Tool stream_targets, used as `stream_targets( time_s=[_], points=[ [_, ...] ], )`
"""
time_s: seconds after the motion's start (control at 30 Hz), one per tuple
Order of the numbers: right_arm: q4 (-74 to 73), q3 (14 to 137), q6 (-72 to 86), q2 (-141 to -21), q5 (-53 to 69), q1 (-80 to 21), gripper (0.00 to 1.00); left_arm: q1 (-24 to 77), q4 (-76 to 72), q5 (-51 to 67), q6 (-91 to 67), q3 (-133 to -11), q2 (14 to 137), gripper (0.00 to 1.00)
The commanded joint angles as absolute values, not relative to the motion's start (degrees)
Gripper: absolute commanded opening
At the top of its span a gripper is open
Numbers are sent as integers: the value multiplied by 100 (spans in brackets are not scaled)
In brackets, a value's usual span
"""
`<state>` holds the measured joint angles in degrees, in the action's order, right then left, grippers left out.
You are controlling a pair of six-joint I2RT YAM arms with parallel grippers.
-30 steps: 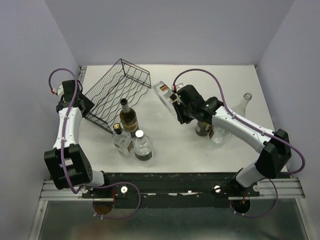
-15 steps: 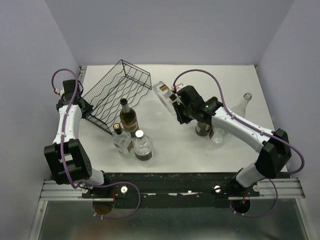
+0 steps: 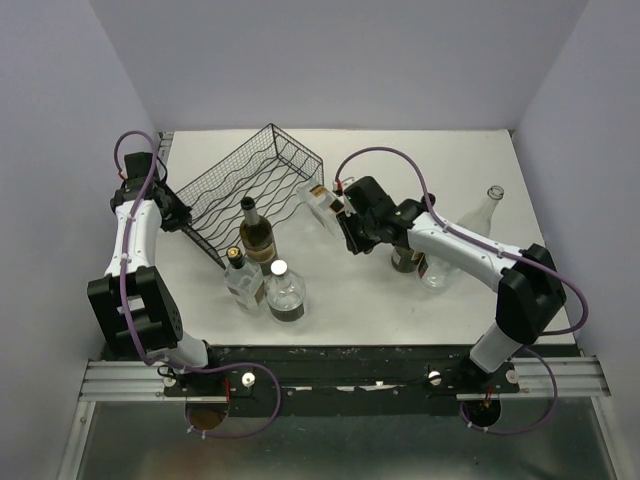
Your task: Put the wine bottle on the wine rack
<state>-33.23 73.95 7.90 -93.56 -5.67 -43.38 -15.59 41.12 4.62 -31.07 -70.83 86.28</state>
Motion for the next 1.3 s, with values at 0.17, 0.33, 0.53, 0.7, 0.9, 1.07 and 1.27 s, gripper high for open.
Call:
stream_targets(
  time_s=[0.17,0.33,0.53,0.7,0.9,1.07,1.27],
  points=[
    [-2172,7673,826,-9536,-466,-4315,1,-1529,4069,1230,-3155,-7418,8719,0],
    [-1452,7638,931,-9790,-579,-4315,1,-1529,4087,1143,-3173,-7418,8710,0],
    [-327,7550,1098,-10186,-843,-4315,1,-1529,4052,1055,-3269,-7374,8719,0],
    [156,7883,1177,-10695,-1019,-4315,0,-1529,4069,1020,-3287,-7479,8763,0],
    [1150,7875,1310,-11082,-1152,-4315,1,-1529,4122,993,-3243,-7567,8807,0],
    [985,8445,1257,-11539,-923,-4315,0,-1538,4175,1037,-3199,-7673,8850,0],
    [730,8797,1143,-11786,-817,-4315,1,-1538,4219,1002,-3199,-7761,8877,0]
  ],
)
